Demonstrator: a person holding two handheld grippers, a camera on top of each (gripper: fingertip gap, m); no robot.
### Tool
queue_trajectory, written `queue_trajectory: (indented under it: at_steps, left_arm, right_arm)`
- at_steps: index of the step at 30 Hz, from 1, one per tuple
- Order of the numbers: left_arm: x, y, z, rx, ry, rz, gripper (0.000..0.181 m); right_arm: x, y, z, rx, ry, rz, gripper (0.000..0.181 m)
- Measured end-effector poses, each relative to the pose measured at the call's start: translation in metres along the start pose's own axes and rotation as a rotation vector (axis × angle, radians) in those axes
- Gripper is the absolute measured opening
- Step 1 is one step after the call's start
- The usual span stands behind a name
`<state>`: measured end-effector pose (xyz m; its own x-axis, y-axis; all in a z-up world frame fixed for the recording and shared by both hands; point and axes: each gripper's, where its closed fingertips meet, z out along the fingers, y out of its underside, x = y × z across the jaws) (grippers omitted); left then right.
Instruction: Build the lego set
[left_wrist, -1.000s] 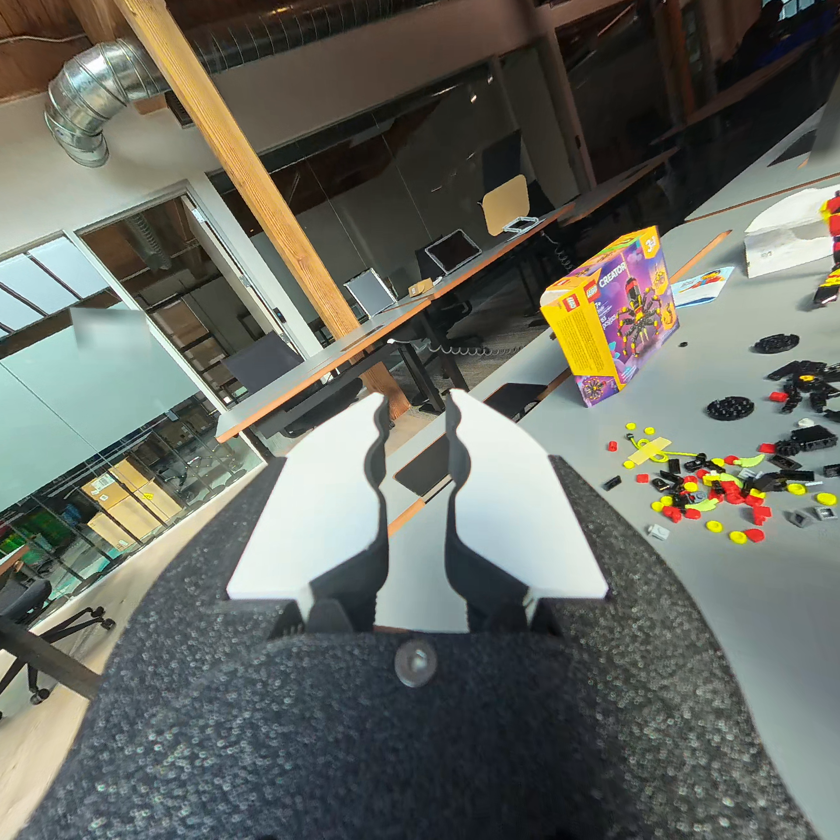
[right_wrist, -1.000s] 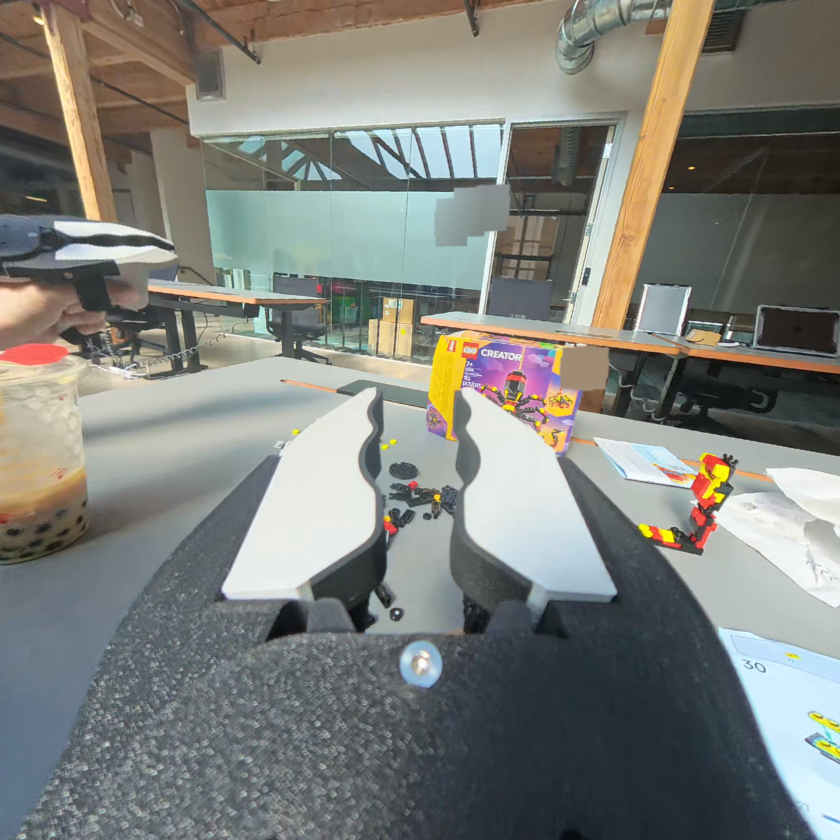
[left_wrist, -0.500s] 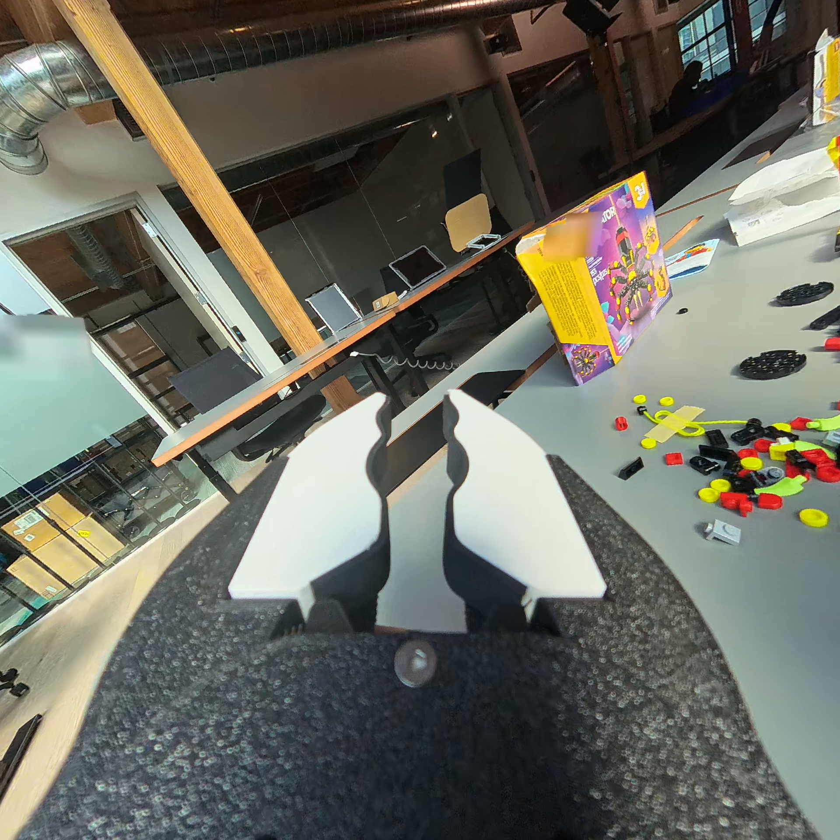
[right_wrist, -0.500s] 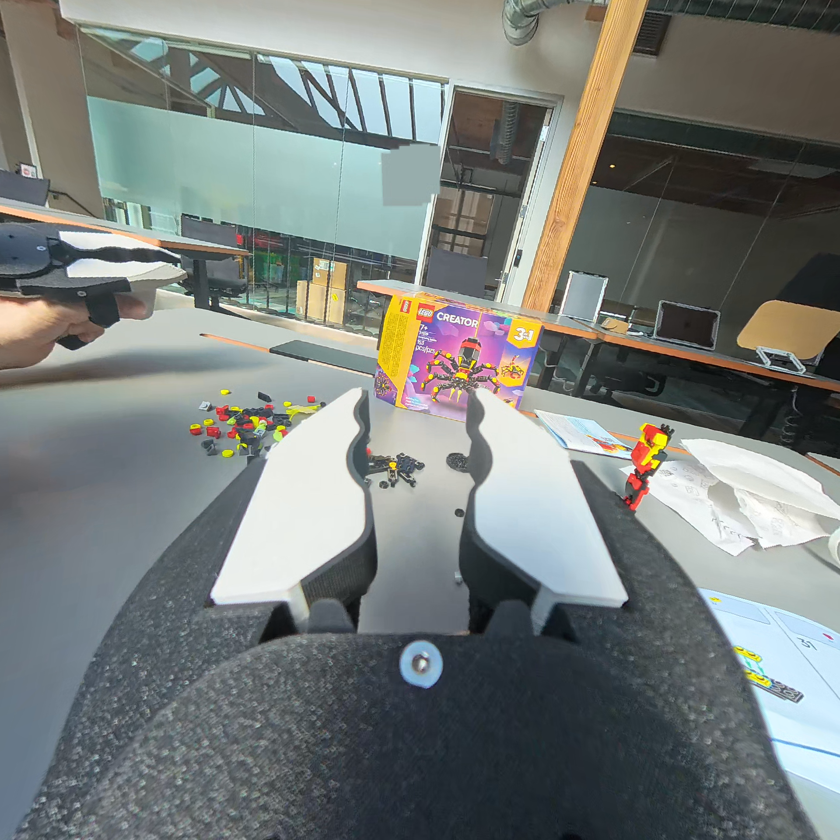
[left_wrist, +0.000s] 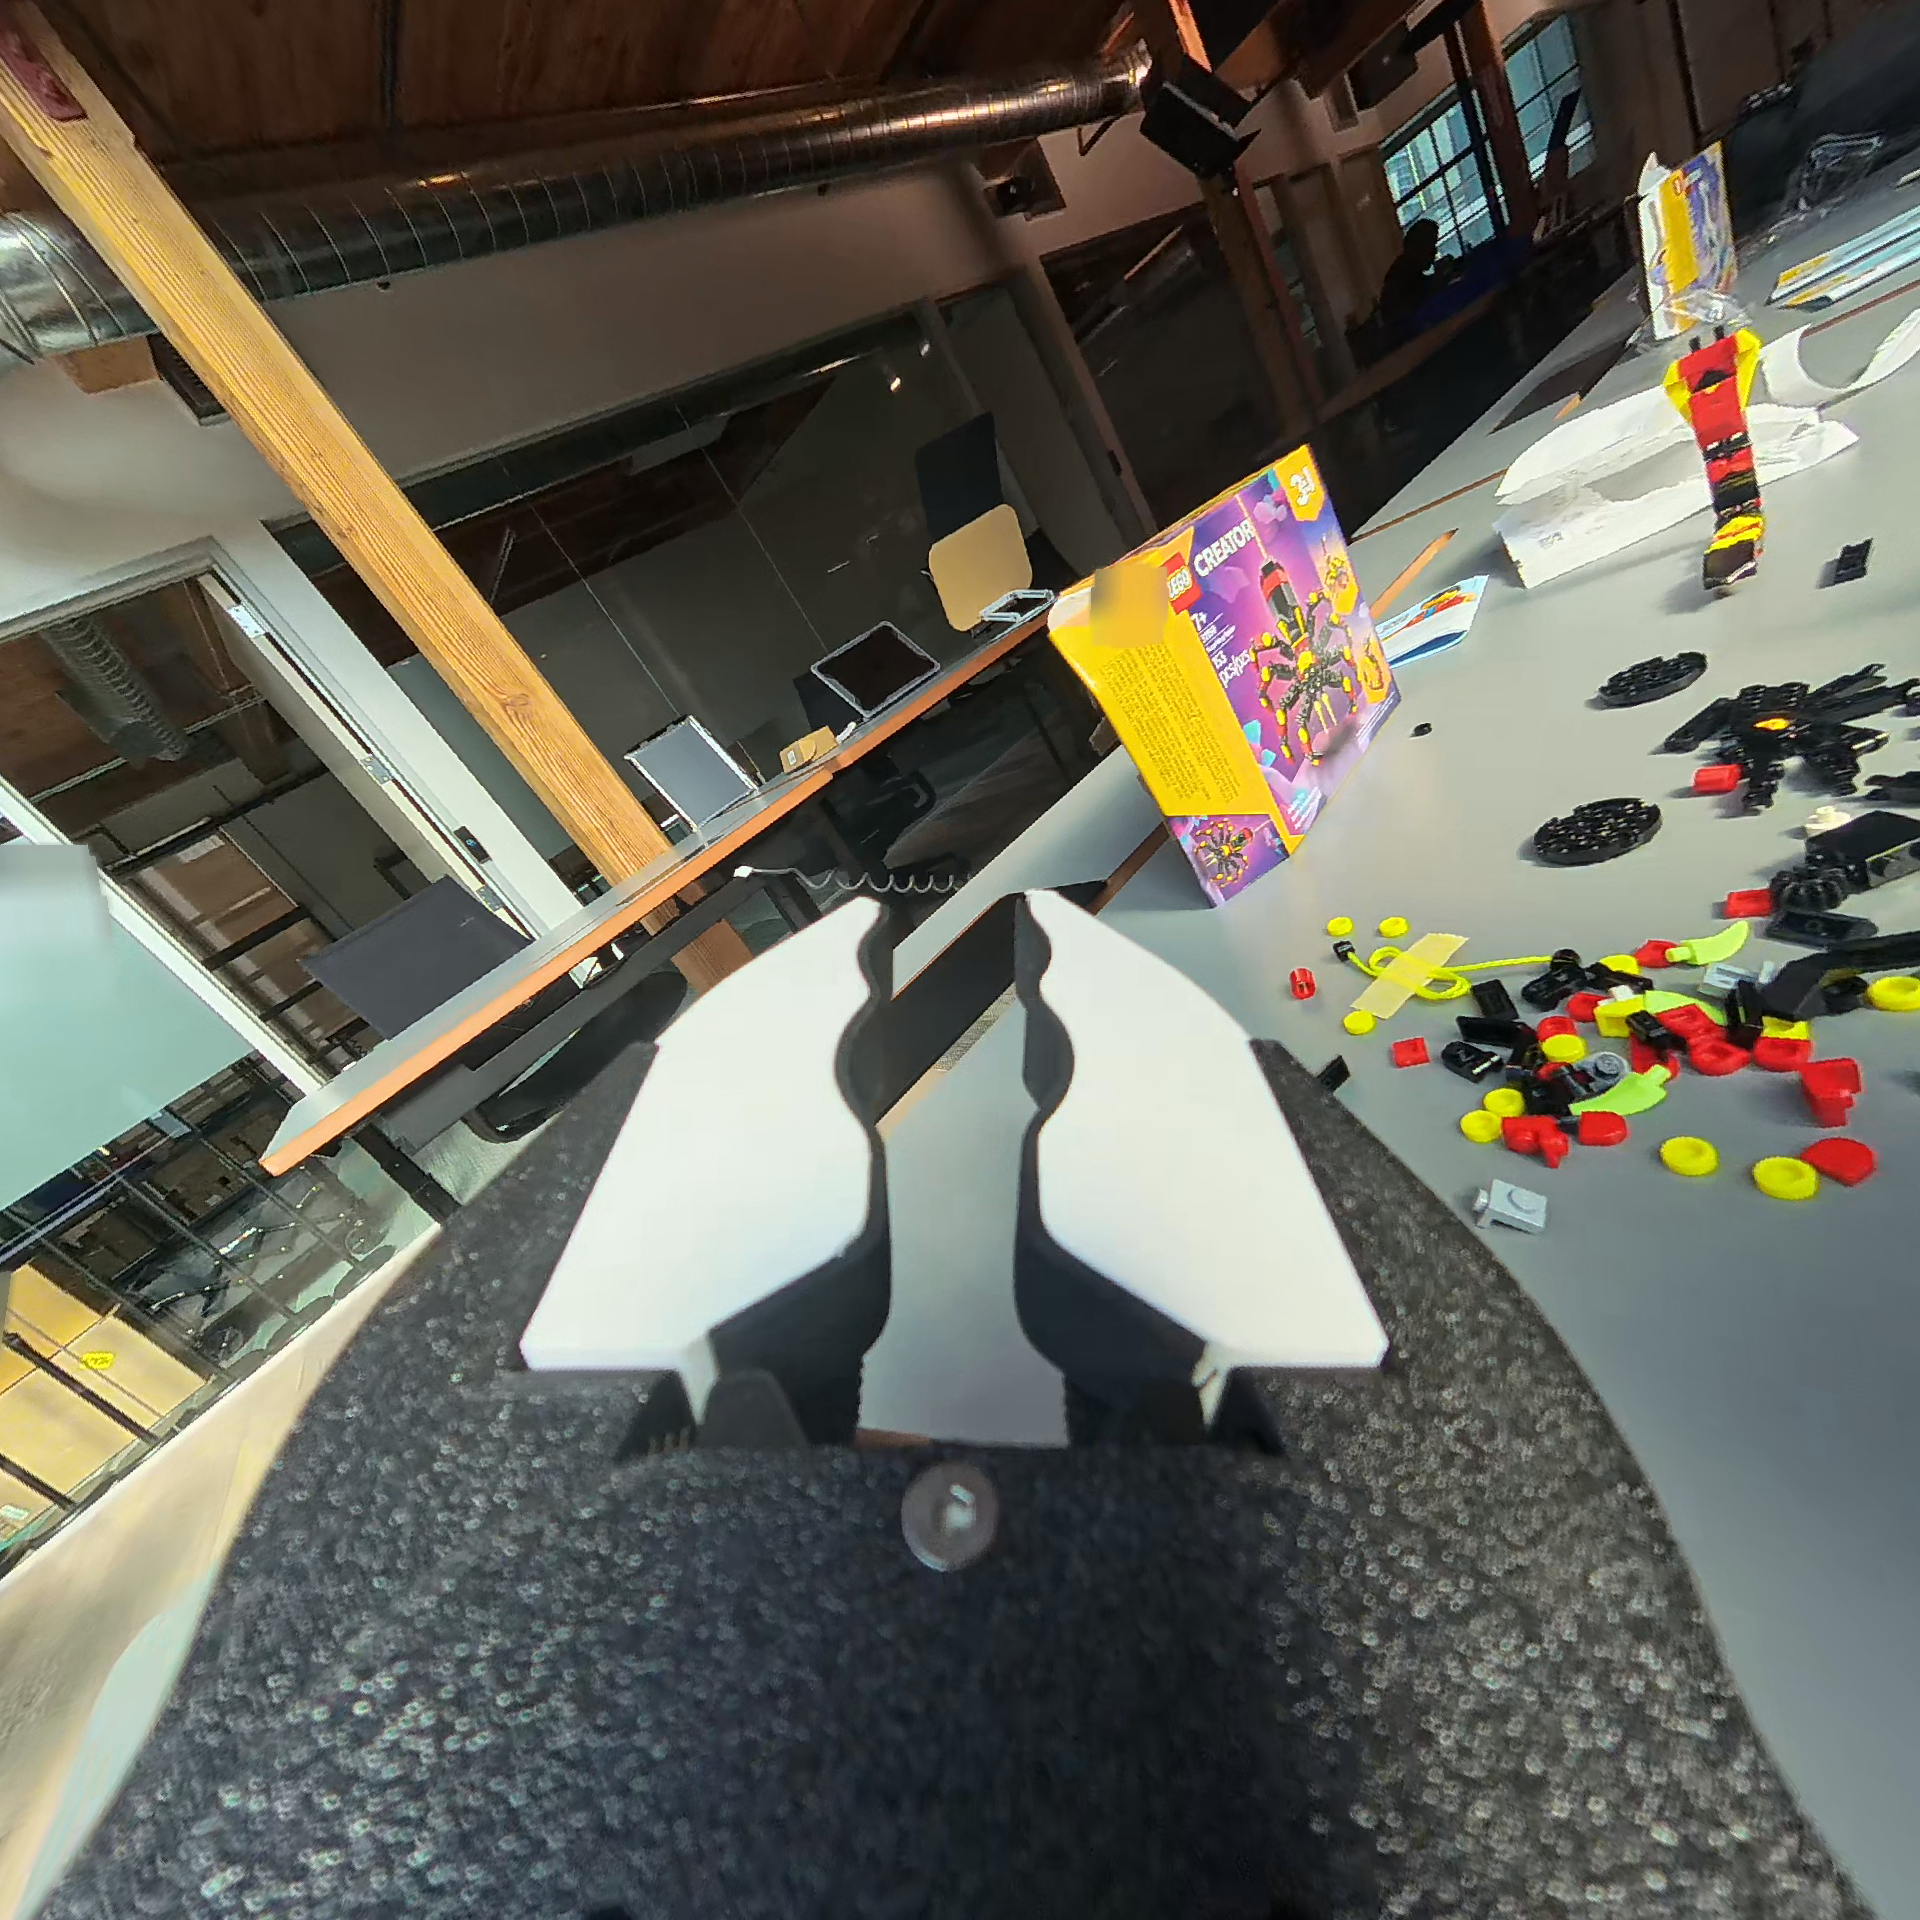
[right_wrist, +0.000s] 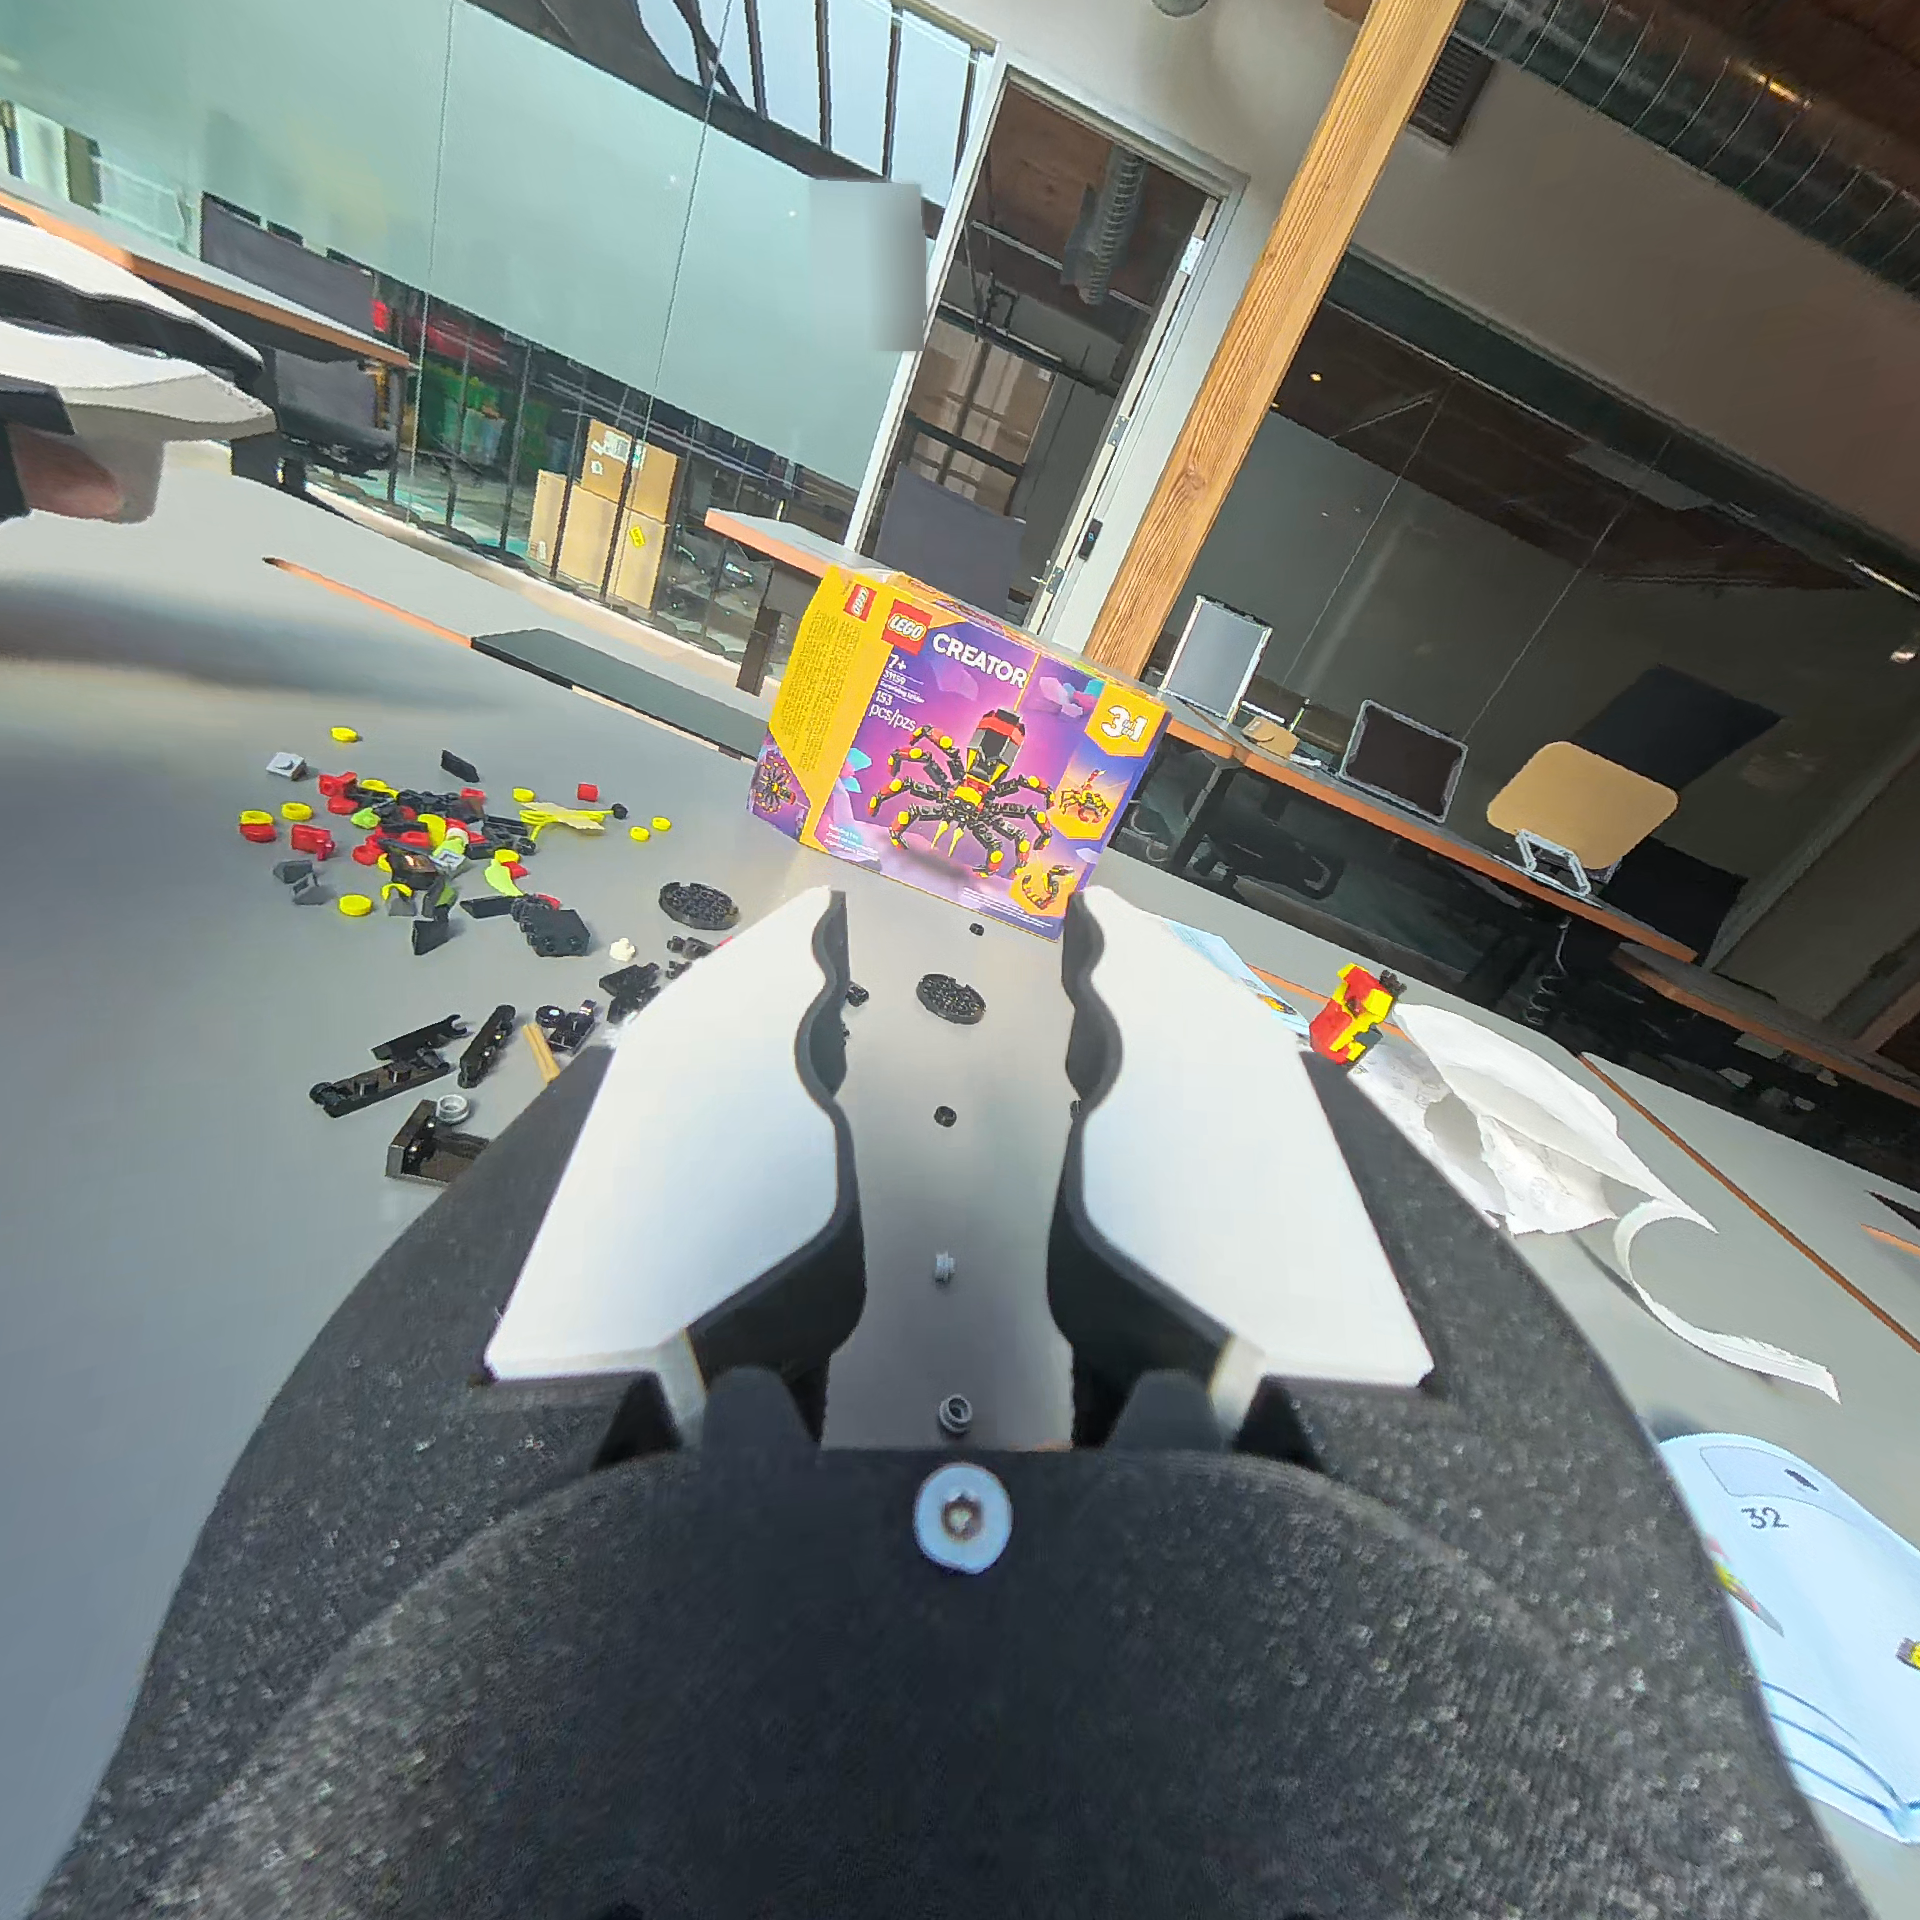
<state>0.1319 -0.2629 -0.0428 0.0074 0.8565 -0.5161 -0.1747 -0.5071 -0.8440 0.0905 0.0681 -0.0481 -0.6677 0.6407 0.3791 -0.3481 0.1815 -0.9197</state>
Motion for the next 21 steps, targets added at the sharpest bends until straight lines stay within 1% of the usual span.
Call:
queue_trajectory:
  at_steps: [6,12,21]
  left_arm:
    - [-0.007,0.004,0.000,-0.007,-0.009,-0.060,0.022]
    - [-0.003,0.006,0.001,-0.014,0.010,-0.057,0.022]
    - [-0.006,0.011,0.003,-0.030,0.013,-0.104,0.022]
  right_arm:
    - [-0.004,0.005,0.003,-0.034,0.002,-0.057,0.039]
    - [-0.004,0.011,0.007,-0.059,-0.005,-0.064,0.038]
    - [0.003,0.012,0.007,-0.063,0.022,-0.042,0.037]
